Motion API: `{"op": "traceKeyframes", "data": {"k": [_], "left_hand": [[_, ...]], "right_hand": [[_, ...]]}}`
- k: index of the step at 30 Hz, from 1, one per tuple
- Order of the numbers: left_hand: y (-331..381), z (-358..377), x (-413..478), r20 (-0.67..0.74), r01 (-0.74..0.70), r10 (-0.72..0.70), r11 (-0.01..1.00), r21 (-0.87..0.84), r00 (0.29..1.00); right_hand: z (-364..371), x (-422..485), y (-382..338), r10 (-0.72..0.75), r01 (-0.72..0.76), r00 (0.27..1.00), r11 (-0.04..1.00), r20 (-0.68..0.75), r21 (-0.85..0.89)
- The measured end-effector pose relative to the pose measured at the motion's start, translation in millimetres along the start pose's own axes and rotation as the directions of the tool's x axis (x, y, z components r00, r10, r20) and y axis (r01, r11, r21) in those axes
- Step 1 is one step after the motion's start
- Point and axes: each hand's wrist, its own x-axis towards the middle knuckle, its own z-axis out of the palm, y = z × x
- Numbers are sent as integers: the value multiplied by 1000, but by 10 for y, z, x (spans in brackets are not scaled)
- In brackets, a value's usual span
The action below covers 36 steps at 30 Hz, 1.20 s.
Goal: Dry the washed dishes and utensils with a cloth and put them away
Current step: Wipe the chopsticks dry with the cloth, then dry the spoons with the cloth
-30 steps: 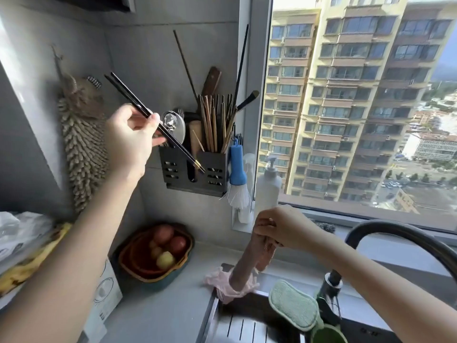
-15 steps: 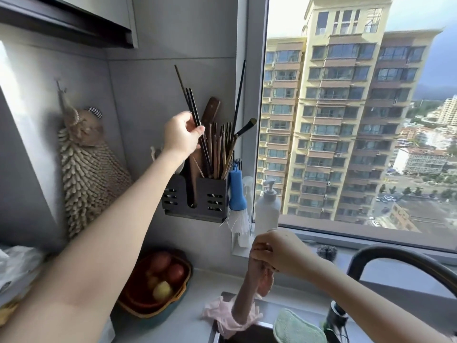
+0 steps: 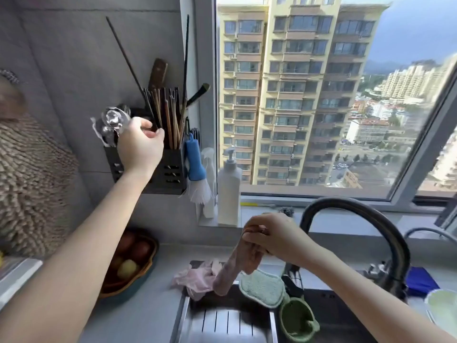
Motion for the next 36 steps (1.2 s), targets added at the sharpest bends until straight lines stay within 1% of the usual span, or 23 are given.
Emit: {"op": "traceKeyframes", "data": {"k": [2, 3, 4, 5, 6, 7, 8, 10, 12, 14, 17, 18, 20, 21, 23, 24, 25, 28, 30, 31, 33, 35, 36], "left_hand": [[77, -15, -509, 12, -60, 61, 997, -53, 998], [101, 1, -833, 144, -63, 73, 995, -74, 987], [128, 28, -1185, 363, -37, 65, 996, -84, 929], [128, 72, -1548, 611, 8, 42, 997, -79, 790], [122, 130, -1878, 806, 57, 22, 996, -69, 591], [91, 215, -2167, 917, 89, 24, 994, -65, 398], [53, 315, -2407, 964, 111, 50, 990, -82, 259], [63, 501, -2777, 991, 220, 89, 969, -110, 101], [174, 668, -3090, 996, 396, 89, 914, -91, 24], [351, 804, -3394, 997, 505, 74, 860, -75, 23], [651, 1043, -3850, 994, 628, 16, 774, -81, 109], [696, 1084, -3921, 989, 665, -15, 742, -88, 147], [904, 1227, -4184, 990, 731, -17, 677, -92, 140], [1008, 1284, -4321, 992, 746, -17, 661, -80, 121], [1204, 1402, -4610, 997, 745, -21, 666, -37, 69], [1296, 1457, -4739, 999, 743, -26, 670, -2, 27], [1386, 1505, -4846, 999, 744, -32, 667, 38, -22], [1582, 1676, -5000, 981, 712, 3, 688, 140, -196], [1660, 1865, -5072, 972, 649, 0, 744, 157, -235], [1686, 1985, -5128, 979, 609, -40, 777, 157, -201], [1706, 2279, -5318, 990, 454, -131, 880, 138, -47], [1688, 2636, -5565, 988, 114, -105, 989, 92, 110], [1671, 2817, -5692, 987, -61, -62, 996, 72, 145]], "right_hand": [[-16, -255, 104, 25, -21, 997, 998, -70, 54], [-22, -394, 163, 35, -26, 994, 996, -101, 84], [-30, -537, 223, 44, -28, 990, 993, -133, 114], [-51, -679, 286, 58, -34, 986, 988, -157, 153], [-81, -823, 353, 68, -31, 982, 979, -179, 202], [-114, -970, 428, 73, -23, 979, 967, -193, 254], [-156, -1118, 504, 78, -12, 975, 952, -206, 306], [-249, -1398, 660, 103, 6, 965, 911, -241, 412], [-317, -1674, 846, 179, -19, 943, 870, -280, 493], [-330, -1953, 1088, 295, -89, 896, 851, -332, 517], [-278, -2395, 1446, 477, -286, 760, 855, -442, 432], [-194, -2456, 1482, 532, -272, 736, 798, -418, 537], [-67, -2692, 1557, 680, -203, 673, 547, -290, 812], [-21, -2799, 1570, 726, -175, 653, 422, -215, 890], [79, -3011, 1655, 729, -156, 676, 287, -110, 945], [121, -3096, 1697, 728, -151, 678, 273, -101, 950], [142, -3177, 1778, 755, -143, 645, 272, -119, 951], [122, -3424, 2059, 839, -131, 506, 303, -199, 944], [73, -3630, 2287, 885, -104, 432, 239, -173, 965], [50, -3743, 2409, 907, -97, 394, 205, -152, 974], [3, -3947, 2628, 942, -86, 311, 161, -127, 983], [-48, -4107, 2809, 961, -76, 256, 126, -102, 989], [-73, -4171, 2893, 967, -80, 237, 120, -98, 990]]}}
